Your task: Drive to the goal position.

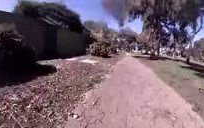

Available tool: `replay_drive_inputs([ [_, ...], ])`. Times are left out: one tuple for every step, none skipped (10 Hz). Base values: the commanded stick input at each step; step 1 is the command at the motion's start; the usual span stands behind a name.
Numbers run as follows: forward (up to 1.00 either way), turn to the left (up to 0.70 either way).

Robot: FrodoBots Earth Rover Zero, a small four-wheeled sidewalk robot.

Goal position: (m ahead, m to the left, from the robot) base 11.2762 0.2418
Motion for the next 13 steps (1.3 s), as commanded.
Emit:
replay_drive_inputs([
  [0.7, -0.32],
  [0.7, -0.23],
  [0.7, -0.1],
  [0.7, 0.0],
  [0.7, 0.0],
  [0.7, 0.0],
  [0.7, 0.0],
  [0.7, 0.0],
  [0.7, 0.0],
  [0.7, -0.12],
  [0.7, -0.2],
  [0.7, -0.28],
  [0.7, -0.26],
])
